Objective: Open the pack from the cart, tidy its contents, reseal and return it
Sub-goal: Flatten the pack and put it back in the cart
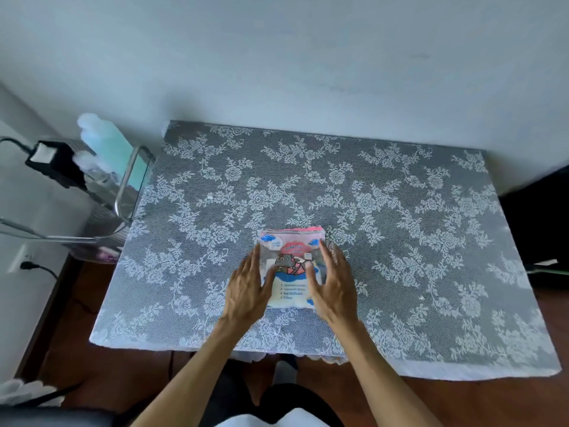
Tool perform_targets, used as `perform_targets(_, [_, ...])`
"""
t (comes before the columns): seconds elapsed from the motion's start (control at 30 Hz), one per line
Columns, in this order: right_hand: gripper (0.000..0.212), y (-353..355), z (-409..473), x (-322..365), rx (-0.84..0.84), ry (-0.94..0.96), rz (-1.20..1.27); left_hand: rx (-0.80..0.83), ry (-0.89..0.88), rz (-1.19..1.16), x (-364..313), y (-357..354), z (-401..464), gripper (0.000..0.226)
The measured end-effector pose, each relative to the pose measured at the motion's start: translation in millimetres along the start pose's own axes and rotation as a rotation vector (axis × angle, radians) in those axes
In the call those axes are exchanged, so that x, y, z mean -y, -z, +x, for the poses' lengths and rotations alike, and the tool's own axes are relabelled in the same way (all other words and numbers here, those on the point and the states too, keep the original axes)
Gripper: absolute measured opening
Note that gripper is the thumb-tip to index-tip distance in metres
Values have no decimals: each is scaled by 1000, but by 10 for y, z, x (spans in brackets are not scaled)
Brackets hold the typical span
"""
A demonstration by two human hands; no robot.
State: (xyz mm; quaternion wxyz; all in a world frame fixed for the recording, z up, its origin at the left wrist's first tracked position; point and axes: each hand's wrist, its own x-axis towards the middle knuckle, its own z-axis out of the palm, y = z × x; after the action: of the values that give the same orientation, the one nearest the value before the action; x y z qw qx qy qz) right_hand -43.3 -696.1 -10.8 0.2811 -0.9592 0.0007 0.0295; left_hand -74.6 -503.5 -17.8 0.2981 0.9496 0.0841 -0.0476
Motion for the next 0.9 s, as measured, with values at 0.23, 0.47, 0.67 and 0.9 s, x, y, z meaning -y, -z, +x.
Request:
perform_targets(0.23, [64,25,-222,-100,224,-97,110,79,118,30,-84,-13,-280,81])
perform_targets(0.47, [73,-21,-257,-39,332,-54,179,114,112,-160,-196,-73,-354,72])
perform_targets(0.67, [66,67,-221,120,300,37,191,49,19,-235,-222,156,-378,63])
perform_targets(0.9, [60,209,136,705,258,185,208,-107,-13,-265,-187,697,-176,60])
